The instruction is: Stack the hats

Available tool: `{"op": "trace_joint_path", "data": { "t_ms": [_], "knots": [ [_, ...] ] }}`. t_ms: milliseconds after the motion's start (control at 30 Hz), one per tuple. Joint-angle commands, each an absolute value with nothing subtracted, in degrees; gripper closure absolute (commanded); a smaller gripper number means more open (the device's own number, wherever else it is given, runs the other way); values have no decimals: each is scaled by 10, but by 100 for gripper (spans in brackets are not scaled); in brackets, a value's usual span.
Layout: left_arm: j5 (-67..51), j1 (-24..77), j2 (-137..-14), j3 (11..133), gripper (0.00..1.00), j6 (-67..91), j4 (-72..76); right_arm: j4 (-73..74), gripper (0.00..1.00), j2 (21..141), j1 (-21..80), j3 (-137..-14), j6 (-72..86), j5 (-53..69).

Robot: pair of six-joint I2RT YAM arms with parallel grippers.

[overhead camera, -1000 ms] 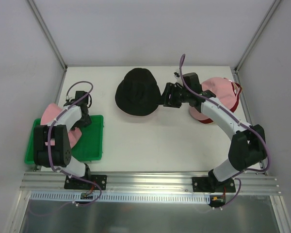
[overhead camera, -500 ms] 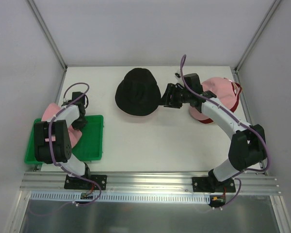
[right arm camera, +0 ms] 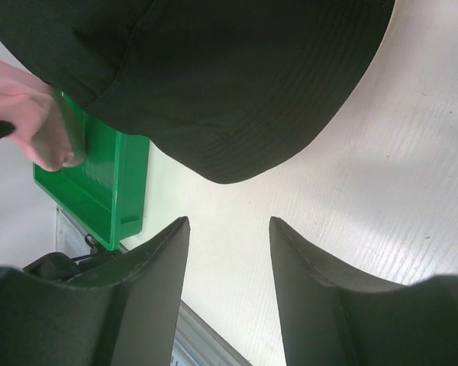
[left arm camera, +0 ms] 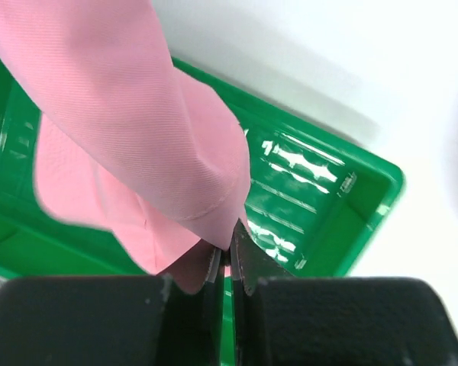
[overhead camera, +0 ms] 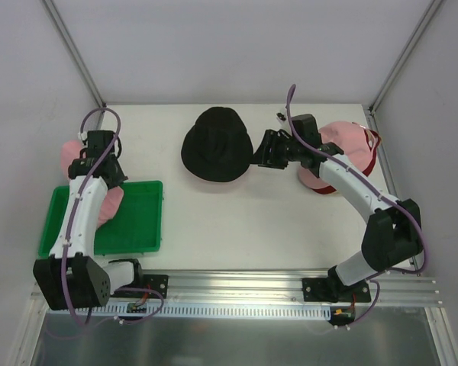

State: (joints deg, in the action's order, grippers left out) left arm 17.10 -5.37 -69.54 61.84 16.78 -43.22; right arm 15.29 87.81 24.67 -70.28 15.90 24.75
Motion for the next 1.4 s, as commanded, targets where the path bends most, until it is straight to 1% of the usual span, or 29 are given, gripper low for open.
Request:
{"op": "trace_joint_path", "data": {
  "t_ms": [0,167,467,600,800,900,933,967,1033,1100,1133,1167,1233,1267,1367],
  "knots": [
    [106,-56,-634,663,100,140,-513,156,50,849,245,-736,159,258],
    [47,-56,-560,704,100,132,-557,169,50,844,246,-755,161,265],
    [-104,-54,-525,829,100,134,-580,185,49,838,250,-801,168,279],
    [-170,-54,-526,888,100,141,-580,185,48,840,250,-823,177,295],
    [-302,-53,-569,1021,100,148,-578,153,47,849,251,-864,216,349],
    [-406,-47,-594,1043,100,171,-529,126,45,857,250,-883,246,386],
    [-436,-47,-596,1042,100,180,-486,103,45,857,251,-885,257,405],
    [-476,-46,-599,1043,100,198,-466,89,43,857,250,-885,279,416],
    [-512,-44,-610,1055,100,213,-413,45,42,858,250,-882,309,445],
    [-543,-40,-626,1066,100,242,-377,3,36,856,253,-866,369,459],
    [-553,-37,-631,1077,100,250,-359,-46,34,855,256,-861,389,468],
    [-562,-27,-638,1084,100,266,-330,-61,29,856,260,-854,426,470],
    [-569,-16,-660,1107,100,285,-307,-99,25,860,265,-853,457,476],
    [-569,-3,-674,1115,100,289,-289,-111,21,860,269,-845,491,476],
    [-555,33,-693,1141,100,294,-269,-200,14,860,273,-817,561,470]
  ]
}}
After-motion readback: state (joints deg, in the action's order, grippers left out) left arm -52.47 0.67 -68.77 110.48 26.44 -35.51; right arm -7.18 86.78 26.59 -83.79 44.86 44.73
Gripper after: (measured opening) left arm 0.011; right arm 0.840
